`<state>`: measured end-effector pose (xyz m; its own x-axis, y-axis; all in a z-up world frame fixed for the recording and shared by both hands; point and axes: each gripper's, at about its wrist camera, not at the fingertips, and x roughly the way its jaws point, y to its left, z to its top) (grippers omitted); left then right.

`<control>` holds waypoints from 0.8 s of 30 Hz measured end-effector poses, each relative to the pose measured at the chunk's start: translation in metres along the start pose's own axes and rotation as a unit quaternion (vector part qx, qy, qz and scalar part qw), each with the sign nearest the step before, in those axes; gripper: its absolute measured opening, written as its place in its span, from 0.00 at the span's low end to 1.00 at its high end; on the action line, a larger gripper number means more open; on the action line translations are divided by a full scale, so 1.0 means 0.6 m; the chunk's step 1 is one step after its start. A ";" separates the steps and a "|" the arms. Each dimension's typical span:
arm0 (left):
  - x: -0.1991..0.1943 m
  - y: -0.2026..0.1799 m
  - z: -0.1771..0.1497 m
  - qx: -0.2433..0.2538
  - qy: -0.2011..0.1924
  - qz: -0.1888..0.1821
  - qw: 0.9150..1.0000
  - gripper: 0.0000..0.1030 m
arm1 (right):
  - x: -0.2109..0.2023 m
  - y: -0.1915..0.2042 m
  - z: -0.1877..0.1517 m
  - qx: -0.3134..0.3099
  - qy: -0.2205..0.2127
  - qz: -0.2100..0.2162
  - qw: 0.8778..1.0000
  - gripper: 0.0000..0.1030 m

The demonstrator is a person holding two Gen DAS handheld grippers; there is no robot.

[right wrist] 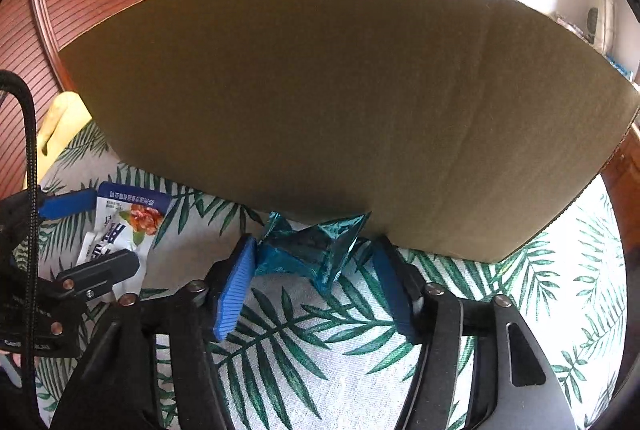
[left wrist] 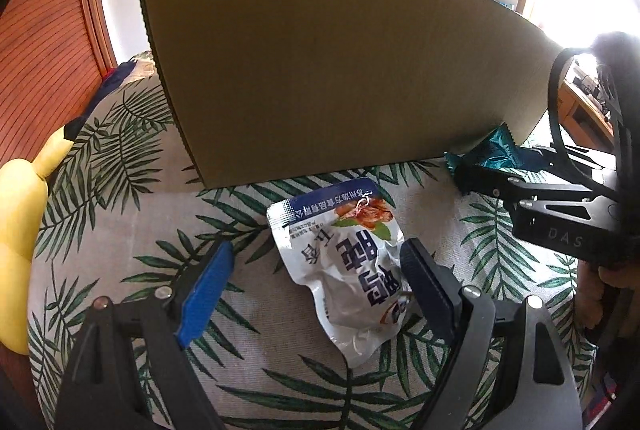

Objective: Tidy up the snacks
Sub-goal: 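Grasp the white printed bag with the left tool while the right tool grasps the teal foil candy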

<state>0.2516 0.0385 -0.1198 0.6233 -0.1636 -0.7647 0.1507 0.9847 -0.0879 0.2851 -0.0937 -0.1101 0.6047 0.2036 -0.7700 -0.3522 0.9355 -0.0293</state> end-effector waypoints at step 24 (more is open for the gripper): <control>0.003 -0.042 -0.001 0.028 0.011 0.024 0.999 0.85 | -0.113 -0.017 -0.092 0.017 -0.042 0.010 0.999 0.30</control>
<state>0.2485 0.0134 -0.1191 0.6146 -0.1142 -0.7805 0.1639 0.9864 -0.0152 0.2082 -0.1333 -0.0929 0.6555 0.2442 -0.7146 -0.3407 0.9401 0.0087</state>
